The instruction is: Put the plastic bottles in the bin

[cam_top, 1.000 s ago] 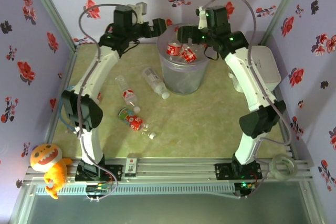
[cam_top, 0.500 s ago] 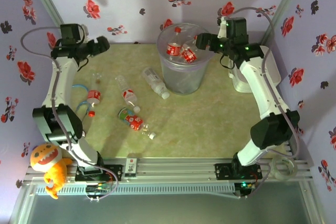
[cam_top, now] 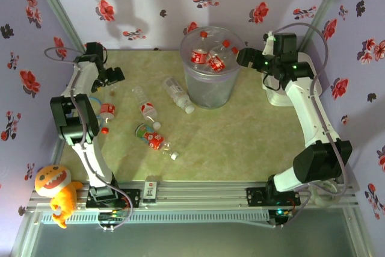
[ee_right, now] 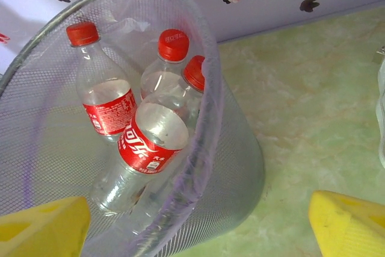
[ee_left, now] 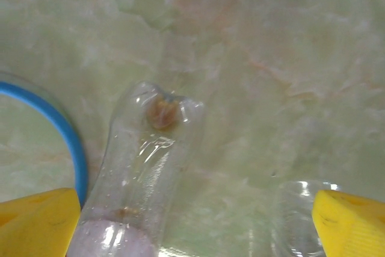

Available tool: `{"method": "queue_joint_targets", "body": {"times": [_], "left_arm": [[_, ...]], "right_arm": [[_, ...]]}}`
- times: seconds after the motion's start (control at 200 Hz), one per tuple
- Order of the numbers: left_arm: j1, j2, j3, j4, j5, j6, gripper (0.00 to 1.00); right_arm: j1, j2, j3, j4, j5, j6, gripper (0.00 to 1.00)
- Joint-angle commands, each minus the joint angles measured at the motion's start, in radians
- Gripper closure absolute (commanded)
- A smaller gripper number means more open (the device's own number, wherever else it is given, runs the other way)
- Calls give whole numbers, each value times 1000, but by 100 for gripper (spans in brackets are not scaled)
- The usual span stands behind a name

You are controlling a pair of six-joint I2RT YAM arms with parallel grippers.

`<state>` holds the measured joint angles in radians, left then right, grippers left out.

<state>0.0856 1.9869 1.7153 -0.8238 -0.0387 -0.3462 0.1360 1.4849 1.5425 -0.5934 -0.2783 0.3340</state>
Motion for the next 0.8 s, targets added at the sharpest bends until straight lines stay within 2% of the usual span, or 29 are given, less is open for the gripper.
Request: {"method": "queue_joint_targets", "body": {"times": [0.0,0.1,0.55,0.735,0.79], "left_arm": [[11,43,58,-126,-69,22,4],[17,84,73,-167,-72,31,5],[57,171,23,-160,13,46,18],[62,171,13,-123,15,35,41],[62,160,10,-117,27,35,43]], "right_arm": [[-7,-26,-8,38,-27,22,6],[-9,-21,-5,39,-33,22,6],[-10,-26,-18,47,-28,37,6],[-9,-38,-30,54,-33,46,6],[-8,-42,-37,64,-41,53,6]]}}
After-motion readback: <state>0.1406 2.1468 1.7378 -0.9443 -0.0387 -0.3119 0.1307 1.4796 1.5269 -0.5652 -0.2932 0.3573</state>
